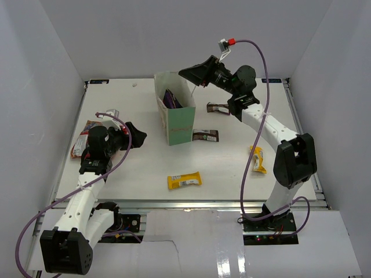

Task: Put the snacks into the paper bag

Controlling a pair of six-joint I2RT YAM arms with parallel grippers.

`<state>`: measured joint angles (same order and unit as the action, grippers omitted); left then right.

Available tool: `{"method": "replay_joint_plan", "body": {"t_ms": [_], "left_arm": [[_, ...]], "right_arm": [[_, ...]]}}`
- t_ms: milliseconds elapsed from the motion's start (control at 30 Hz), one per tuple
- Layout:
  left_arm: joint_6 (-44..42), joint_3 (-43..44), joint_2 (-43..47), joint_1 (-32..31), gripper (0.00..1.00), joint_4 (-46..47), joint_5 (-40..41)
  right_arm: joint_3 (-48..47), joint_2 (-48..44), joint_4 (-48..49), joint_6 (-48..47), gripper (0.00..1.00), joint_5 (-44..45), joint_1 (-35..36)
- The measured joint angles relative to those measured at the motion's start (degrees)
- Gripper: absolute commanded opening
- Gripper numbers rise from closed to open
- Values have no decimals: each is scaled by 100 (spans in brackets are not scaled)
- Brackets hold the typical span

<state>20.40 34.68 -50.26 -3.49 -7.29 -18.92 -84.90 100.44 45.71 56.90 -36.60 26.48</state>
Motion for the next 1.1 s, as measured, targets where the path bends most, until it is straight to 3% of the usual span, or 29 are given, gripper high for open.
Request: {"method": "replay_joint_plan", "body": {"t_ms": [200,333,433,533,567,833,967,1100], "left_arm": [[11,37,-116,63,98,107,-68],[4,37,-52,81,98,129,-33],[46,37,74,79,97,120,289],[144,79,92,81,92,-31,927],[146,151,15,81,92,-146,1180],[-863,1379,-1910,66,94,-647,2680],[-1888,1322,-2417,-197,98,-531,3397],[-2927,791,-2494,-551,98,-37,4022]], "right_arm": [[-96,-125,-579,-669,59,-70,2],[-326,-251,-1515,-1690,60,-245,2],[-859,-404,-2857,-3025,72,-273,2],[-1080,-935,-4155,-4426,96,48,2],[-992,-1215,-4472,-4852,98,153,0],[1893,-4269,-5821,-7563,94,-323,-208],[3233,-4854,-6190,-8188,95,-951,-697],[3963,-4809,-6524,-8448,95,-1528,-1366]]}}
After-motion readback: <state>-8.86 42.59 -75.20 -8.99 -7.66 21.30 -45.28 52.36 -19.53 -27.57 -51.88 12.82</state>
